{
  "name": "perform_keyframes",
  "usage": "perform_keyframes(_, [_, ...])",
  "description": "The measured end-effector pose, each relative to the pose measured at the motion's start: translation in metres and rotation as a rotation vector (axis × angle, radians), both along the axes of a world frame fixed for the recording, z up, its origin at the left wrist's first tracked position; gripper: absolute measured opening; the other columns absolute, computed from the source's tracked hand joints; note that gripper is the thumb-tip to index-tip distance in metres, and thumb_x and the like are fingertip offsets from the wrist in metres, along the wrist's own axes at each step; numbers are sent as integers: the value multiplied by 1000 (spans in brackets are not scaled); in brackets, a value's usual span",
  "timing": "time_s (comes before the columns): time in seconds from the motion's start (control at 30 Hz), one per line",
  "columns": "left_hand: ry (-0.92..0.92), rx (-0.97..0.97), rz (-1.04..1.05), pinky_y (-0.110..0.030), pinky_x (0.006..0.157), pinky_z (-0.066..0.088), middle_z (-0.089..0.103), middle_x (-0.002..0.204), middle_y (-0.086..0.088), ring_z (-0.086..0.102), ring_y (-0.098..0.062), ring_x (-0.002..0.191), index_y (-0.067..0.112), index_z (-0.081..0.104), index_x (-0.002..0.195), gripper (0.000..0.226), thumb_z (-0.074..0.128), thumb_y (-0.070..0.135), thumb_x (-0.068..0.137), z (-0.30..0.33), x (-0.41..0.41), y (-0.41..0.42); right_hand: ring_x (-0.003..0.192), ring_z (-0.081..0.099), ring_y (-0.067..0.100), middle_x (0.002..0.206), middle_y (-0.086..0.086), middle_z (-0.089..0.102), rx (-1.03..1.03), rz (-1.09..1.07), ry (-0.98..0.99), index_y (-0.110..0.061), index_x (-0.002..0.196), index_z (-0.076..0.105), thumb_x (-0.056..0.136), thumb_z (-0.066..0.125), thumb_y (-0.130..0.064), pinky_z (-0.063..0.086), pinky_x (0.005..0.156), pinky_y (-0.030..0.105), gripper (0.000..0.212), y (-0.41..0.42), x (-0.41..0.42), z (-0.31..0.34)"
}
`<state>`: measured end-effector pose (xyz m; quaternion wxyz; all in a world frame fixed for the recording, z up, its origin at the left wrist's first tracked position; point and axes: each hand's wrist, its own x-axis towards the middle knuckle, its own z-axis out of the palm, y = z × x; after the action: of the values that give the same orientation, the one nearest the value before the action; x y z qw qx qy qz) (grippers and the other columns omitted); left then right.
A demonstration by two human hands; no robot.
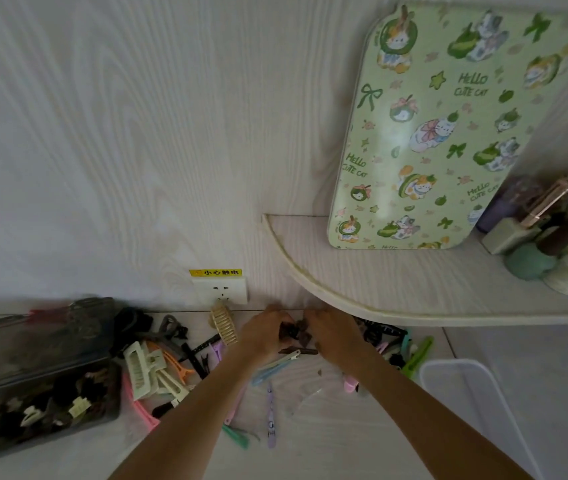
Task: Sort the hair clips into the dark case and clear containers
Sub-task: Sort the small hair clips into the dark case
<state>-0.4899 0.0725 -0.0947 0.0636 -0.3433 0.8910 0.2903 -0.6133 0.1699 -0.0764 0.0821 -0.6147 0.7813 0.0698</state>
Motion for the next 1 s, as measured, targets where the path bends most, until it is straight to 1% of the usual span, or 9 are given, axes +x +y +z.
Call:
perform_keyframes(0.1, [26, 18, 32, -29, 83, 44, 61, 115, -2, 58, -20, 106, 22, 64, 108, 32, 70, 26, 77, 2, 1, -1, 105, 57, 30, 117, 12, 59, 39, 108, 39, -9, 117, 47, 85, 59, -19, 45, 86, 36, 36, 5, -5, 1])
perform_keyframes(0.27, [91, 95, 102, -33, 83, 51, 71, 101, -1, 65, -19, 97, 21, 69, 102, 31, 75, 29, 73, -1, 11, -2, 119, 49, 29, 134, 11, 47, 51, 187, -17, -15, 140, 31, 88, 57, -21, 40, 96, 38, 58, -5, 6, 4])
perform_keyframes(0.37, [132, 92, 163, -33, 83, 52, 73, 98, 0, 67, -17, 93, 21, 70, 99, 29, 76, 31, 72, 0, 16, -5, 109, 56, 23, 122, 8, 57, 52, 48, -220, -14, 127, 48, 85, 61, -24, 43, 85, 30, 44, -13, 5, 1])
perform_keyframes(0.47, [167, 116, 175, -32, 85, 52, 72, 102, 0, 66, -16, 95, 20, 69, 102, 32, 75, 30, 73, 4, 24, -6, 102, 59, 21, 111, 7, 64, 1, -135, -382, -11, 112, 55, 81, 65, -23, 35, 72, 19, 35, -12, 4, -4])
perform_keyframes(0.53, [221, 139, 182, -29, 83, 53, 71, 103, -1, 66, -15, 93, 16, 69, 105, 33, 75, 25, 74, 9, 30, -7, 99, 59, 21, 107, 7, 64, 0, -179, -382, -13, 102, 54, 79, 65, -21, 32, 68, 18, 27, -10, 7, -5])
perform_keyframes(0.67, [330, 182, 189, -11, 71, 49, 72, 101, -3, 65, -6, 80, 13, 69, 107, 33, 72, 19, 76, 22, 41, -6, 96, 60, 25, 94, 4, 62, 93, -196, -323, -19, 90, 38, 80, 60, -23, 42, 70, 28, 24, -11, 16, -5])
perform_keyframes(0.73, [384, 222, 202, -17, 75, 54, 73, 100, -1, 65, -4, 77, 16, 69, 107, 32, 73, 22, 75, 29, 49, -5, 89, 61, 24, 84, 0, 56, 92, -236, -337, -19, 88, 37, 79, 61, -29, 41, 69, 27, 28, -8, 22, -4])
perform_keyframes(0.87, [497, 247, 214, -15, 75, 53, 72, 97, 9, 67, -2, 79, 21, 70, 104, 28, 74, 26, 77, 49, 83, -8, 69, 54, 18, 76, 1, 57, -118, -459, -556, -16, 88, 44, 75, 67, -28, 38, 56, 25, 29, -8, 41, 8])
perform_keyframes(1.0, [643, 256, 389, -15, 67, 53, 71, 89, 15, 67, 3, 74, 28, 67, 104, 29, 75, 25, 77, 60, 150, -7, 59, 53, 11, 72, -3, 58, -266, -501, -910, -23, 83, 49, 72, 73, -16, 44, 59, 26, 27, -32, 90, 27])
